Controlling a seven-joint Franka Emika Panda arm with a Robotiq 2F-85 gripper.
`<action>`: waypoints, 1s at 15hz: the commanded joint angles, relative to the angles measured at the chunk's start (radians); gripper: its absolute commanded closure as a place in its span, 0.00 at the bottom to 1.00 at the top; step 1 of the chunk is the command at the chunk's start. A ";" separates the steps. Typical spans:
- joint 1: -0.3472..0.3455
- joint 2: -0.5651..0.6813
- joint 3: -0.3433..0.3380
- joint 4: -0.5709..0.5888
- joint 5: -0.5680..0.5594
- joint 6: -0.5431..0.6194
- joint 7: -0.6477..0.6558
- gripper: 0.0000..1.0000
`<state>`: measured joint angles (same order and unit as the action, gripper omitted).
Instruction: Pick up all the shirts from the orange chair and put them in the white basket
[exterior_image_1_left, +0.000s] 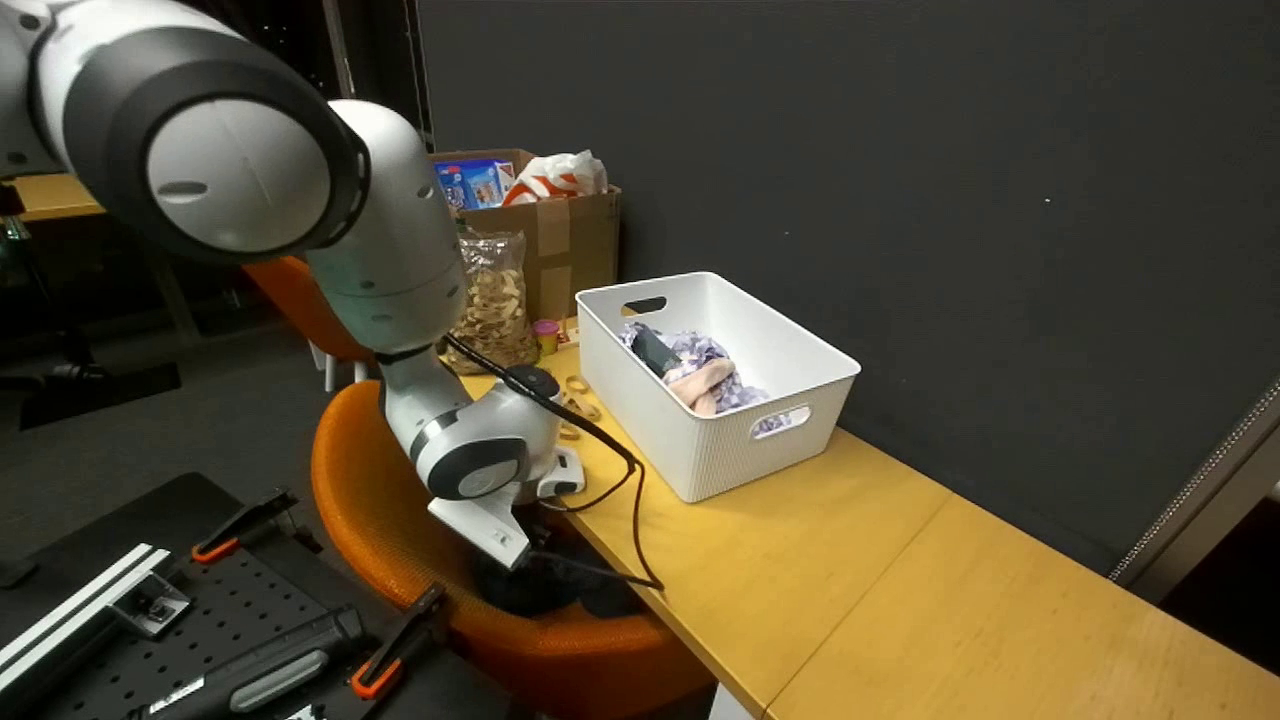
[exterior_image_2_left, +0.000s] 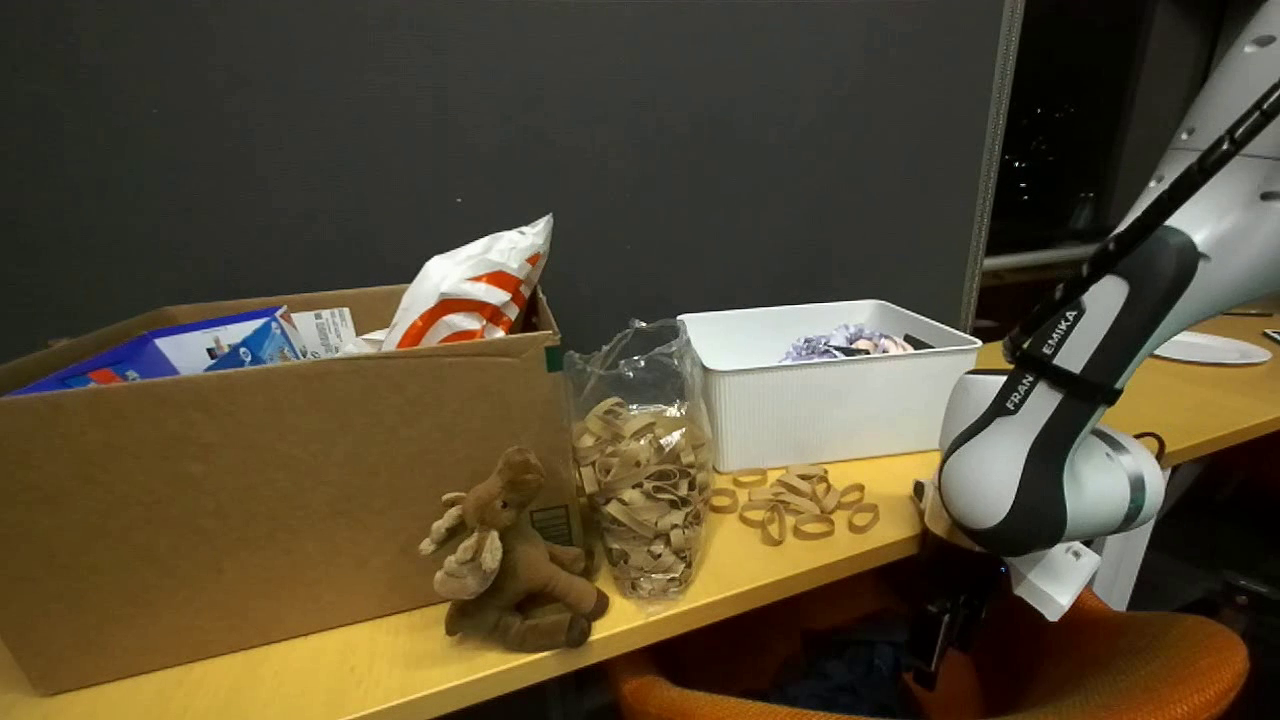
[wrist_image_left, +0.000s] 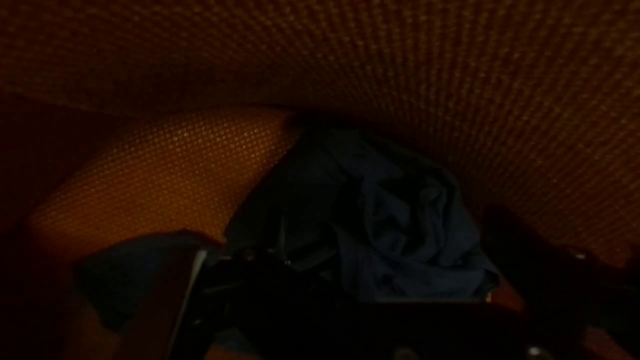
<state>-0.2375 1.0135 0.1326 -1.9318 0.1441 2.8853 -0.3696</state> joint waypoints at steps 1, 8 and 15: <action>-0.026 0.103 0.018 0.110 -0.064 0.008 0.006 0.00; -0.013 0.033 0.009 0.025 -0.104 0.019 0.042 0.00; 0.034 -0.131 -0.025 -0.175 -0.094 0.197 0.139 0.00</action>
<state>-0.2295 0.9984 0.1225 -1.9630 0.0666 2.9766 -0.3008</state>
